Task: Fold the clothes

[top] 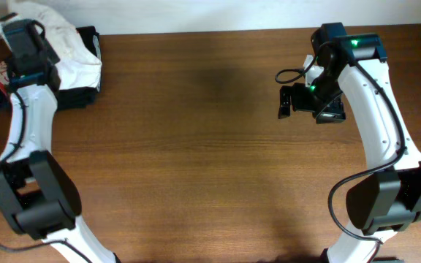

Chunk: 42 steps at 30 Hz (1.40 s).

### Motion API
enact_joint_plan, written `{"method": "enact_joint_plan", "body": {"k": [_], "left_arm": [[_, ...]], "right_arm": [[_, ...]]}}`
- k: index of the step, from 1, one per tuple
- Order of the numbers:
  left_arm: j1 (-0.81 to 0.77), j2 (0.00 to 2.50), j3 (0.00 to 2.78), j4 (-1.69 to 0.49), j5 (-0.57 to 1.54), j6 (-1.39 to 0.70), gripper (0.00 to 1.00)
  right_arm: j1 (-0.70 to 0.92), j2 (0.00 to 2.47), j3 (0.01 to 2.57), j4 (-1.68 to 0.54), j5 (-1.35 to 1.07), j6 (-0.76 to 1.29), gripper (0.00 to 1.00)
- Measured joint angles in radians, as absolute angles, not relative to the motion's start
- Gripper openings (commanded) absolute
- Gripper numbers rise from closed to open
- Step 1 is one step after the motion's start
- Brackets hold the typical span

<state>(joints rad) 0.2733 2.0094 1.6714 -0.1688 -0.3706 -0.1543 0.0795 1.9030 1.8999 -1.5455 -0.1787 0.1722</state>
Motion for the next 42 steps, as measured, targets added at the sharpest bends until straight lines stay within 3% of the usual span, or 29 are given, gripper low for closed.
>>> {"method": "enact_joint_plan", "body": {"k": [1, 2, 5, 8, 11, 13, 15, 16, 17, 23, 30, 32, 35, 36, 38, 42], "left_arm": [[0.315, 2.058, 1.672, -0.151, -0.372, -0.157, 0.8], [0.352, 2.091, 1.672, -0.138, -0.373, -0.16, 0.99], [0.414, 2.114, 1.673, -0.123, -0.38, -0.157, 0.99], [0.376, 2.035, 1.673, -0.132, -0.308, -0.167, 0.97], [0.332, 1.935, 1.688, -0.073, -0.18, -0.197, 0.52], [0.327, 1.997, 1.693, -0.036, -0.165, -0.202, 0.49], [0.347, 2.118, 1.694, -0.04, -0.198, -0.172, 0.53], [0.371, 2.189, 1.694, -0.048, -0.204, -0.153, 0.68], [0.391, 2.219, 1.692, -0.06, -0.206, -0.144, 0.7], [0.434, 2.214, 1.868, -0.299, -0.14, -0.135, 0.77], [0.286, 2.204, 1.946, -0.269, -0.014, -0.17, 0.77], [0.281, 2.317, 1.947, -0.288, -0.01, -0.17, 0.68], [0.278, 2.34, 1.958, -0.335, -0.002, -0.165, 0.8], [0.278, 2.324, 1.96, -0.353, 0.023, -0.167, 0.96], [0.276, 2.251, 1.96, -0.376, 0.072, -0.196, 0.99], [0.252, 1.78, 1.986, -0.542, 0.155, -0.313, 0.99]], "right_arm": [[0.08, 1.903, 1.9, -1.547, -0.179, 0.172, 0.99], [0.08, 1.903, 1.9, -1.547, -0.179, 0.172, 0.99], [0.08, 1.903, 1.9, -1.546, -0.179, 0.172, 0.99], [0.08, 1.903, 1.9, -1.546, -0.179, 0.172, 0.99], [0.08, 1.903, 1.9, -1.546, -0.179, 0.172, 0.99], [0.08, 1.903, 1.9, -1.547, -0.179, 0.172, 0.99], [0.08, 1.903, 1.9, -1.547, -0.179, 0.172, 0.99], [0.08, 1.903, 1.9, -1.546, -0.178, 0.172, 0.99], [0.08, 1.903, 1.9, -1.547, -0.179, 0.172, 0.99], [0.08, 1.903, 1.9, -1.547, -0.179, 0.172, 0.99], [0.08, 1.903, 1.9, -1.547, -0.179, 0.172, 0.99], [0.08, 1.903, 1.9, -1.546, -0.179, 0.172, 0.99], [0.08, 1.903, 1.9, -1.546, -0.178, 0.172, 0.99], [0.08, 1.903, 1.9, -1.545, -0.178, 0.172, 0.99], [0.08, 1.903, 1.9, -1.544, -0.179, 0.171, 0.99], [0.08, 1.903, 1.9, -1.547, -0.179, 0.172, 0.99]]}}
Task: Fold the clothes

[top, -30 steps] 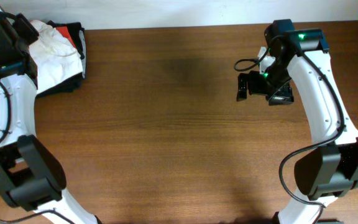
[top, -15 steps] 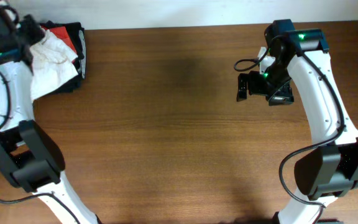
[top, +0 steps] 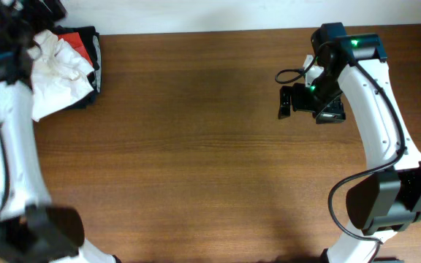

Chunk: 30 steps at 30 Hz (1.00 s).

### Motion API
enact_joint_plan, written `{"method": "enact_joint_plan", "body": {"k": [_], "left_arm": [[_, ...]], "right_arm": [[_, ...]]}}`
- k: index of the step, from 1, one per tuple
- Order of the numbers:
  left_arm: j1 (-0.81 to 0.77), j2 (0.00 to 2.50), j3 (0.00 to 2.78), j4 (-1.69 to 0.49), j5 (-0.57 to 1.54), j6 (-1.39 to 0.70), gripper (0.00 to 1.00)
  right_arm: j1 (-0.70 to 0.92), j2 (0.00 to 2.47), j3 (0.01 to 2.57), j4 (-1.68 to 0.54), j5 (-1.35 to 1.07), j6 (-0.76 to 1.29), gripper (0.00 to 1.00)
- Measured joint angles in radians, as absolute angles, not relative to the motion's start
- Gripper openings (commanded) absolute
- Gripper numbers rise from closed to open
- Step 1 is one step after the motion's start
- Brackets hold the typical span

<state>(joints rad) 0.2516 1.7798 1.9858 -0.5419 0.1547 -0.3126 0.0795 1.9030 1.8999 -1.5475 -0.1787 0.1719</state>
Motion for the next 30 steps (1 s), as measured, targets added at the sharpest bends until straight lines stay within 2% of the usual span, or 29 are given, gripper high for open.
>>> {"method": "enact_joint_plan", "body": {"k": [3, 4, 6, 10, 11, 19, 22, 25, 28, 29, 30], "left_arm": [[0.253, 1.503, 1.989, -0.979, 0.293, -0.335, 0.99], [0.252, 1.474, 1.994, -1.054, 0.316, -0.337, 0.99], [0.223, 1.384, 1.976, -1.346, 0.345, -0.318, 0.99], [0.186, 1.161, 1.98, -1.684, 0.307, -0.244, 0.99], [0.185, 1.128, 1.98, -1.69, 0.297, -0.239, 0.99], [0.185, 1.066, 1.973, -1.69, 0.233, -0.228, 0.99], [0.185, 1.018, 1.834, -1.65, 0.207, -0.227, 0.99], [0.171, 0.811, 1.458, -1.345, 0.177, -0.208, 0.99], [0.089, 0.473, 0.95, -0.876, 0.171, -0.198, 0.99], [0.081, 0.435, 0.887, -0.813, 0.174, -0.198, 0.99], [0.075, 0.379, 0.773, -0.662, 0.186, -0.197, 0.99]], "right_arm": [[0.08, 1.903, 1.9, -1.549, -0.179, 0.172, 0.99], [0.08, 1.903, 1.9, -1.546, -0.178, 0.172, 0.99], [0.08, 1.904, 1.9, -1.546, -0.179, 0.171, 0.99], [0.08, 1.904, 1.9, -1.546, -0.179, 0.172, 0.99], [0.08, 1.904, 1.9, -1.546, -0.179, 0.172, 0.99], [0.08, 1.904, 1.9, -1.546, -0.179, 0.172, 0.99], [0.08, 1.904, 1.9, -1.547, -0.179, 0.172, 0.99], [0.08, 1.904, 1.901, -1.544, -0.178, 0.172, 0.99], [0.08, 1.904, 1.901, -1.544, -0.179, 0.172, 0.99], [0.08, 1.904, 1.901, -1.547, -0.179, 0.172, 0.99], [0.08, 1.904, 1.901, -1.544, -0.179, 0.172, 0.99]]}}
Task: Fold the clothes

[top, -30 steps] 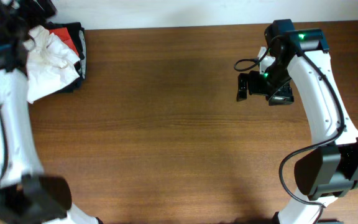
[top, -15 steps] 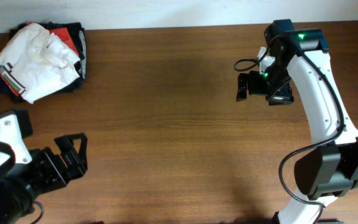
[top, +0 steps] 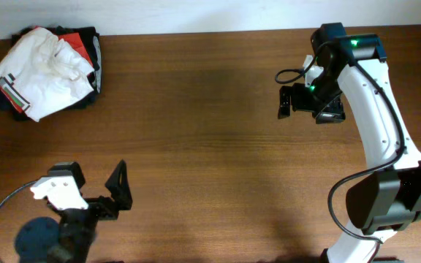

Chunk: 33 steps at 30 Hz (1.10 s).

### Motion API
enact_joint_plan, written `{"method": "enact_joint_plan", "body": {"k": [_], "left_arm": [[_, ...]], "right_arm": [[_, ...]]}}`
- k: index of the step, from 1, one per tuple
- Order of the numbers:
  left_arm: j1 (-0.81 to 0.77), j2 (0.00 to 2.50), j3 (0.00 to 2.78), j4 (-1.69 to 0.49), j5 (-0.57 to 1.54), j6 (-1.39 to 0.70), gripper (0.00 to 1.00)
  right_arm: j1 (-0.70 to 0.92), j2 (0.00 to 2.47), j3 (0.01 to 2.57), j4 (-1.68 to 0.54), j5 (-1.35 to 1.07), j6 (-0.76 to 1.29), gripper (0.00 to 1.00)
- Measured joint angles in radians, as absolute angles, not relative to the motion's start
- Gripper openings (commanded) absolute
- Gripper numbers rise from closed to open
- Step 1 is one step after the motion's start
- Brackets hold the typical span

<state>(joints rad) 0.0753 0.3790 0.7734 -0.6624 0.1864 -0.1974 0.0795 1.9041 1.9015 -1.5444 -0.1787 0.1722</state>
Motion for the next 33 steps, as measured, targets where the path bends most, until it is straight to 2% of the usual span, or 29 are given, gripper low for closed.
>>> {"method": "enact_joint_plan", "body": {"k": [4, 7, 10, 17, 20, 33], "left_arm": [[0.072, 0.3, 0.548, -0.376, 0.29, -0.134, 0.99], [0.072, 0.189, 0.429, -0.331, 0.305, -0.063, 0.99], [0.072, 0.036, 0.247, -0.179, 0.279, -0.044, 0.99], [0.071, 0.015, 0.027, -0.007, 0.184, -0.095, 0.99], [0.071, 0.014, 0.017, -0.069, 0.143, -0.106, 0.99], [0.071, 0.014, 0.017, -0.071, 0.11, -0.11, 0.99]], "right_arm": [[0.08, 1.905, 1.901, -1.546, -0.179, 0.172, 0.99], [0.08, 1.905, 1.901, -1.544, -0.178, 0.171, 0.99], [0.08, 1.905, 1.901, -1.545, -0.178, 0.173, 0.99], [0.08, 1.905, 1.901, -1.546, -0.179, 0.172, 0.99], [0.08, 1.905, 1.901, -1.546, -0.179, 0.172, 0.99], [0.08, 1.905, 1.901, -1.547, -0.179, 0.172, 0.99]]}}
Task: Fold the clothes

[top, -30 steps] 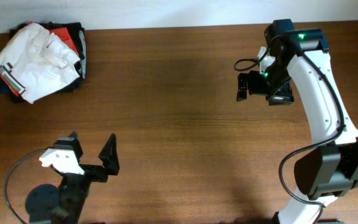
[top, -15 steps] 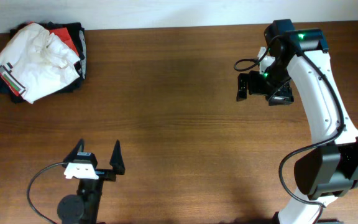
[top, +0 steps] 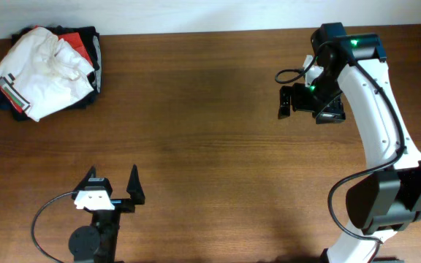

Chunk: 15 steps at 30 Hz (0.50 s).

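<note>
The clothes pile [top: 44,69] lies at the table's far left corner: a crumpled white garment [top: 39,73] on top of dark and red garments [top: 75,40]. My left gripper [top: 112,183] is near the front edge at the left, far from the pile. It points up the table and is open with nothing between its fingers. My right gripper [top: 285,102] hovers at the far right, pointing left, with its fingers apart and holding nothing.
The brown wooden table [top: 203,146] fills the view, with its far edge against a white wall. A black cable [top: 50,212] loops beside the left arm's base. The right arm [top: 378,109] runs down the right side.
The left arm has drawn in toward its base. Its gripper now stands straighter and a little closer to the middle, still open. The pile and the right arm have not moved.
First my left gripper was over the white garment on the pile at the far left corner. Then it was lifted beside the pile, with the garment crumpled there. Later it was open near the front edge, and now it is above its base. The right arm never moved.
</note>
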### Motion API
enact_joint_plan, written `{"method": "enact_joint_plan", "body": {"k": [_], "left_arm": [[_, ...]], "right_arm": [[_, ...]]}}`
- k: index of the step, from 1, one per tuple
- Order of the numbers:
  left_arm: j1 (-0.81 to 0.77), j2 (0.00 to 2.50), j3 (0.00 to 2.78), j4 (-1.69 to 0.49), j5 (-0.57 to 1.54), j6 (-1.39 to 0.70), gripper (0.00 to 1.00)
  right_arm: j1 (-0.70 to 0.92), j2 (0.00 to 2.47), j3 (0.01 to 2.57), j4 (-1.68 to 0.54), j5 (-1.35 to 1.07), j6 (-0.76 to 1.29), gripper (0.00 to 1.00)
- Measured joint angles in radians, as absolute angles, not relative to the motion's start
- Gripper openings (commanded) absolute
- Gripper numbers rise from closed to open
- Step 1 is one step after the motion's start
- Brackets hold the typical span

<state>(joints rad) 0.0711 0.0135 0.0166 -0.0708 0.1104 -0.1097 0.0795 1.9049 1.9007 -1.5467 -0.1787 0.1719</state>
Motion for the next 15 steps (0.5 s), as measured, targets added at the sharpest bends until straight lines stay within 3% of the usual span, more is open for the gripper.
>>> {"method": "enact_joint_plan", "body": {"k": [6, 15], "left_arm": [[0.071, 0.014, 0.017, -0.071, 0.111, -0.11, 0.99], [0.071, 0.014, 0.017, -0.071, 0.103, -0.11, 0.99]], "right_arm": [[0.082, 1.866, 1.898, -1.544, -0.179, 0.172, 0.99], [0.087, 1.238, 1.895, -1.441, -0.047, 0.152, 0.99]]}}
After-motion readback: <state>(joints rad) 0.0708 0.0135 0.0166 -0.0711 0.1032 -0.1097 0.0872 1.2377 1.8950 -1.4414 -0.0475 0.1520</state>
